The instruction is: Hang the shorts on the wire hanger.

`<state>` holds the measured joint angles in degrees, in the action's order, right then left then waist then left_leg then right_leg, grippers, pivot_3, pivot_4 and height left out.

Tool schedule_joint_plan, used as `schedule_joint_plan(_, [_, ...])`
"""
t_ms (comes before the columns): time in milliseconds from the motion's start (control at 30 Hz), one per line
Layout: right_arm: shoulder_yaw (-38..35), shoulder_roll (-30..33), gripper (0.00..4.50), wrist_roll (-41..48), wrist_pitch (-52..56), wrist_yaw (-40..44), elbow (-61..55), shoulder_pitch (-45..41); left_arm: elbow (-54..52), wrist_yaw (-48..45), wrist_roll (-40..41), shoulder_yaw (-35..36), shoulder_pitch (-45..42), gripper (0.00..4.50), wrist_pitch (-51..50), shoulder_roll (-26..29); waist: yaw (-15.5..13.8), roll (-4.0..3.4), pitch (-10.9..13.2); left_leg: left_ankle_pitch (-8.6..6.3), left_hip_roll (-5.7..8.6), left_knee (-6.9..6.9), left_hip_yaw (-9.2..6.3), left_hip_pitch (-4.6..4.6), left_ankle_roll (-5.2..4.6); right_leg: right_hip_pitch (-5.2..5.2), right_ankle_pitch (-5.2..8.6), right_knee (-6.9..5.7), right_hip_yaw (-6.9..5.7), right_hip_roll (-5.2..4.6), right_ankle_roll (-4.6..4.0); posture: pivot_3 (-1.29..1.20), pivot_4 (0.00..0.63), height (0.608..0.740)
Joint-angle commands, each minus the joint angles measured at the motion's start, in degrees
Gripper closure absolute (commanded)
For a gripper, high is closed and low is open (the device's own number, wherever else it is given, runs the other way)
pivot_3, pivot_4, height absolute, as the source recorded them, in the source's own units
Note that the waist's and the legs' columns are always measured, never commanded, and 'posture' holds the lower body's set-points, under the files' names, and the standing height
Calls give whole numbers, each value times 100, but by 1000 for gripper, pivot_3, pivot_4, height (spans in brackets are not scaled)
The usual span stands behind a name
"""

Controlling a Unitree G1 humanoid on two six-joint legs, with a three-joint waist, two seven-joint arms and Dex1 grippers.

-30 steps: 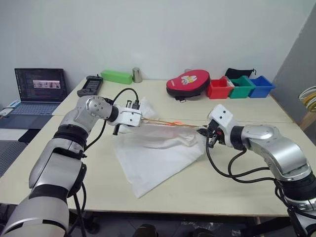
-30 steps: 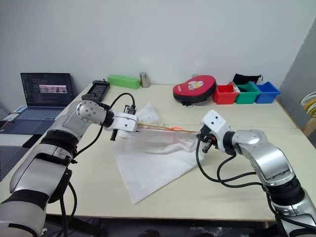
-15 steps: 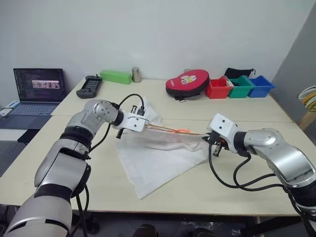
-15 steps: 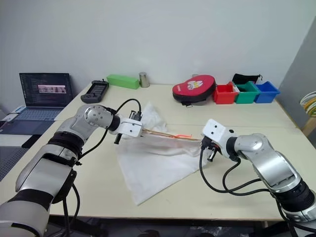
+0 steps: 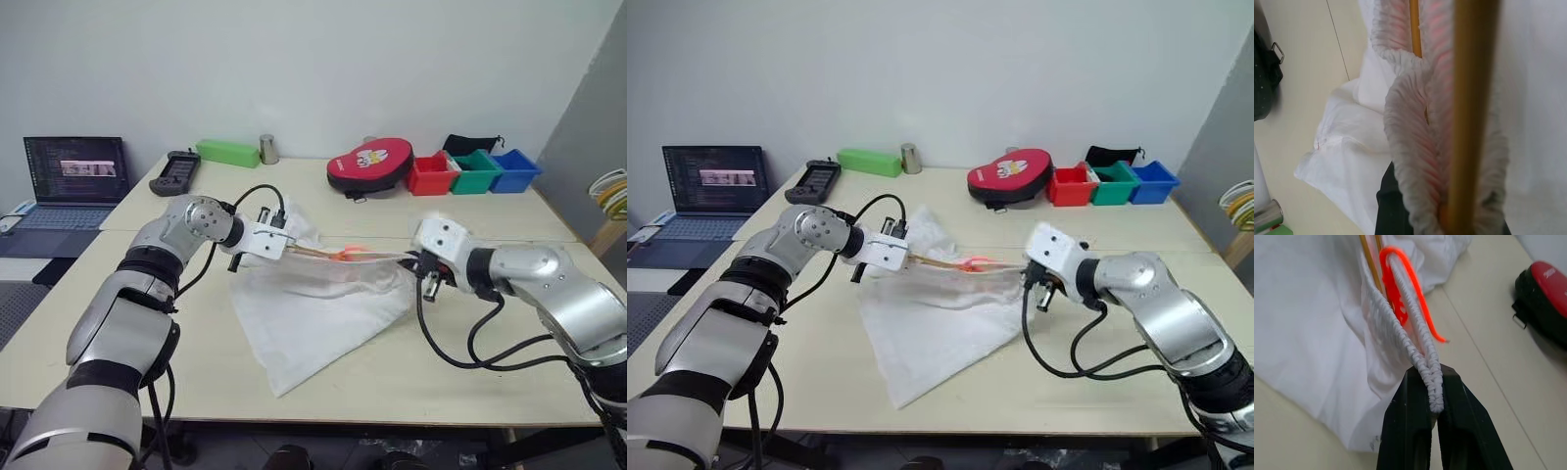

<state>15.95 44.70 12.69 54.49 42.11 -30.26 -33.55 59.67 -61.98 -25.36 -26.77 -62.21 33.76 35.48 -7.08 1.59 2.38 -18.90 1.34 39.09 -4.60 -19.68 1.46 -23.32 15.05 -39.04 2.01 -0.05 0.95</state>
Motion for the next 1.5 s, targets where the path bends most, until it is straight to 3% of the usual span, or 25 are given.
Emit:
schedule_joint_plan(33, [254,-301,4461,-140,138,-175,-165,-562,-50,80,-67,-16,-245,4500,-172,-266,2,0,0,0,1,0,1,-1,0,0,0,1,0,0,0,180,0,740])
schedule_joint_plan(200, [660,-439,4461,-417,9,-273,-6,-678,-52,286,17,137,-396,4500,-306,-559,-14,0,0,0,3,1,1,-6,0,-1,0,5,-2,-5,0,182,0,740])
schedule_joint_plan(367, [896,-172,4461,-754,-155,-177,84,-519,-45,462,100,243,-610,4500,-448,-711,-27,0,0,0,5,2,1,-6,1,-2,0,3,-3,-6,0,186,0,740])
schedule_joint_plan(700, [751,36,1824,-728,-4,65,111,-487,-306,330,299,319,-507,4500,-546,-722,7,0,0,0,3,1,1,-5,0,-2,0,1,-3,-4,0,179,0,740])
schedule_joint_plan(967, [296,90,35,-177,701,404,10,-429,-357,339,313,320,-498,4500,-575,-777,23,0,0,0,3,2,1,-6,0,-2,0,3,-1,-5,0,170,0,740])
schedule_joint_plan(1233, [360,146,35,-252,601,315,578,-481,-489,315,387,338,-425,4500,-596,-752,24,0,0,0,3,2,1,-5,0,-2,0,1,-1,-5,0,187,0,740])
schedule_joint_plan(1500, [1566,21,35,-1429,-394,261,1700,-1117,-843,235,465,373,-236,4500,-738,-671,73,0,0,0,3,1,6,-2,1,-5,0,-2,3,-4,0,223,0,740])
